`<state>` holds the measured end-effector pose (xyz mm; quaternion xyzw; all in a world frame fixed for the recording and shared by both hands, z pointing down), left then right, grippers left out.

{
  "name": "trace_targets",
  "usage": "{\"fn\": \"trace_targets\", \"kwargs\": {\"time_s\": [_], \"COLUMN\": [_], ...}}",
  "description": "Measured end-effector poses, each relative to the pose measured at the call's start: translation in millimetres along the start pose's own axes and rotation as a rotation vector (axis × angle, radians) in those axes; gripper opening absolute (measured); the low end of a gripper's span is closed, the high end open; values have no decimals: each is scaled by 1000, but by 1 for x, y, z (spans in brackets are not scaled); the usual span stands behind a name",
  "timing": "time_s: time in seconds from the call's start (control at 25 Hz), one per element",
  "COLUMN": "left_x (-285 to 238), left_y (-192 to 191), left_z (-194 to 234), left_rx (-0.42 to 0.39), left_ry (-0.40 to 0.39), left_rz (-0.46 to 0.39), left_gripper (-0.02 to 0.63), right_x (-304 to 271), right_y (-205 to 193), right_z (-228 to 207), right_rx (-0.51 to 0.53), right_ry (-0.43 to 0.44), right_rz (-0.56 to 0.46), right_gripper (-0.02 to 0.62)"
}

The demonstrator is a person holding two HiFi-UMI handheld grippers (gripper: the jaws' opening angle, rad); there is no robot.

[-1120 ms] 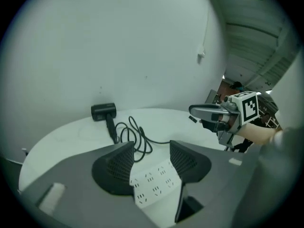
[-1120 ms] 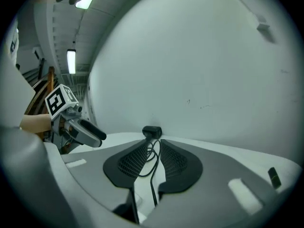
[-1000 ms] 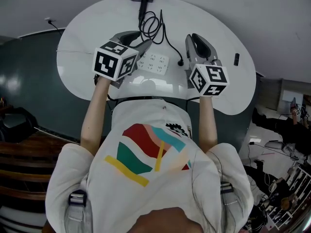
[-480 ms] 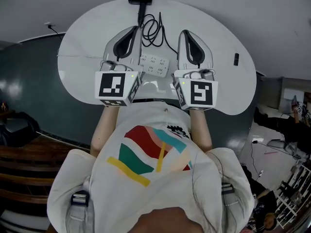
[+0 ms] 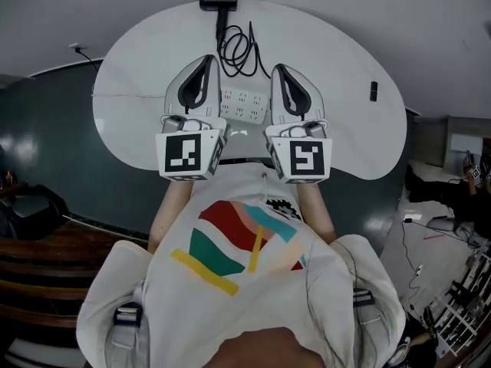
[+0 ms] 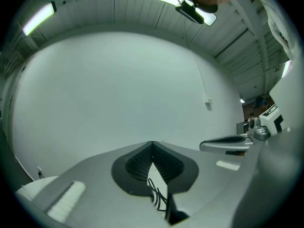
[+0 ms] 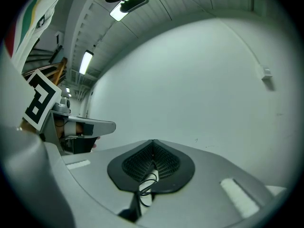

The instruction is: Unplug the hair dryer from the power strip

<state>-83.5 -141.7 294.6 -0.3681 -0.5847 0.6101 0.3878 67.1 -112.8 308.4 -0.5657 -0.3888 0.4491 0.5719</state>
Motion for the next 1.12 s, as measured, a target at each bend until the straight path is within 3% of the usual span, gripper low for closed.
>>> {"fn": "trace_targets", "kwargs": {"time_s": [1.12], "left_x": [-7], "left_y": [-6], "left_z": [-3], "left_rx": [16], "left_ry": [-24], "left_rz": [18], "left_gripper": [0], "right_x": [3], "right_y": [-12], "right_z": [-10], "right_rx": [9], "right_ry": [-18], "right_rz": [41], "right_gripper": [12]}}
Point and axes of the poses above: the fingertips, and each gripper's own axes: x backward along the fingers, z to its left, y out of its top, the point moved 5 cm from there along x, backward along the fingers, and after that the axes turned 1 degree about z, right-handed, at the moved point
